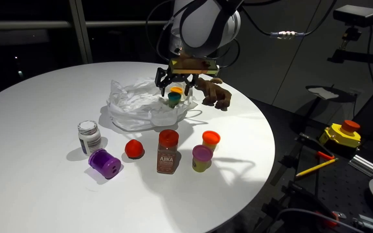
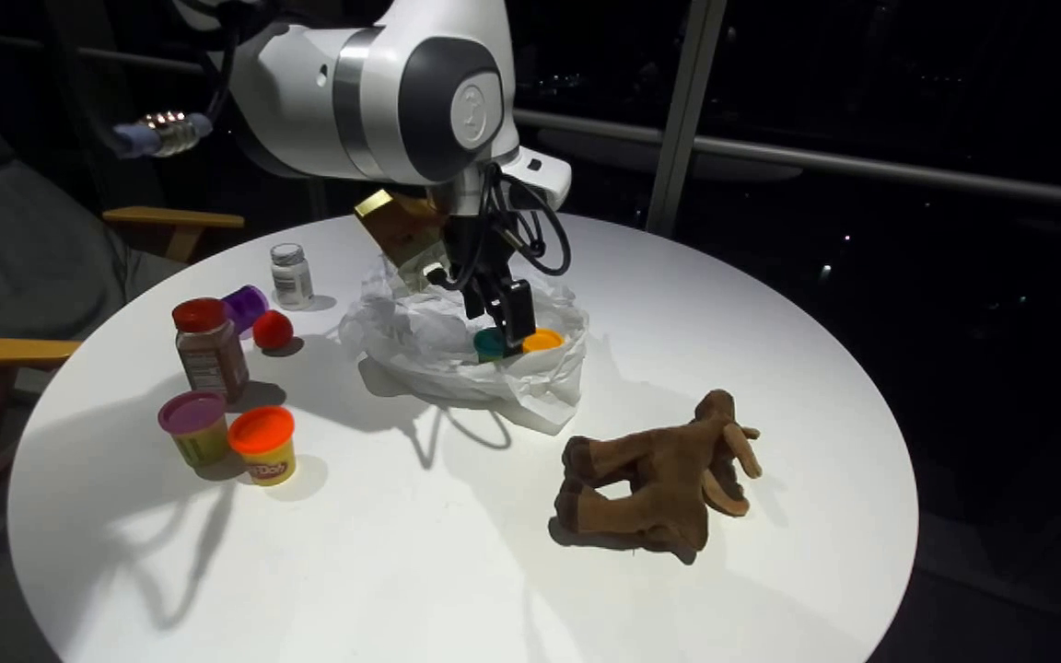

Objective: Pick up the objects from the table and put them in the plastic bag.

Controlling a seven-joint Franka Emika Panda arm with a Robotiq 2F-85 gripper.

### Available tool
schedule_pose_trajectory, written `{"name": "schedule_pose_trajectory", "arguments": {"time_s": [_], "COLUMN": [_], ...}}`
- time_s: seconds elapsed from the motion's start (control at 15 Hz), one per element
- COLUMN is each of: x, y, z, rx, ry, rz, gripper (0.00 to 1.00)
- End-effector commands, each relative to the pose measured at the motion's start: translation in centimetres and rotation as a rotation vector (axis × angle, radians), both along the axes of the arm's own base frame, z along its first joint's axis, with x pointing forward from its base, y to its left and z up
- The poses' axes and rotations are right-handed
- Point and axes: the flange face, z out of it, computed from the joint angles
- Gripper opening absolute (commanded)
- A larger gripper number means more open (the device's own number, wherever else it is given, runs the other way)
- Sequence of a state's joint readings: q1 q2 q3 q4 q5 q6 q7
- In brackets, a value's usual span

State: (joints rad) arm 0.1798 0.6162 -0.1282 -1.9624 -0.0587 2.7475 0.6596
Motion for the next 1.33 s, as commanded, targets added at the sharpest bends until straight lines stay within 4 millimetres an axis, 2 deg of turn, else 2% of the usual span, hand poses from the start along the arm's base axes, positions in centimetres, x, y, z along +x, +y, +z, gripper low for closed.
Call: {"name": "schedule_pose_trajectory", "arguments": {"time_s": [0.0, 0.2, 0.33, 0.6, 0.8, 0.93, 1.27], "x": [-2.1, -5.2, -7.6, -14.0, -17.8, -19.4, -20.4], "y": [1.5, 3.0, 4.0, 5.6, 6.7, 7.3, 7.1], "z": [4.1, 7.9, 9.7, 10.7, 9.6, 8.3, 4.5], "rx": [0.023, -0.017, -0.042, -0.069, -0.019, 0.022, 0.071], "ry": [-0.032, -0.05, -0.05, -0.022, 0.006, 0.019, 0.025], "rz": [0.026, 0.03, 0.041, 0.064, 0.074, 0.067, -0.021], "gripper": [1.0, 1.0, 1.0, 1.0, 1.0, 1.0, 1.0]}}
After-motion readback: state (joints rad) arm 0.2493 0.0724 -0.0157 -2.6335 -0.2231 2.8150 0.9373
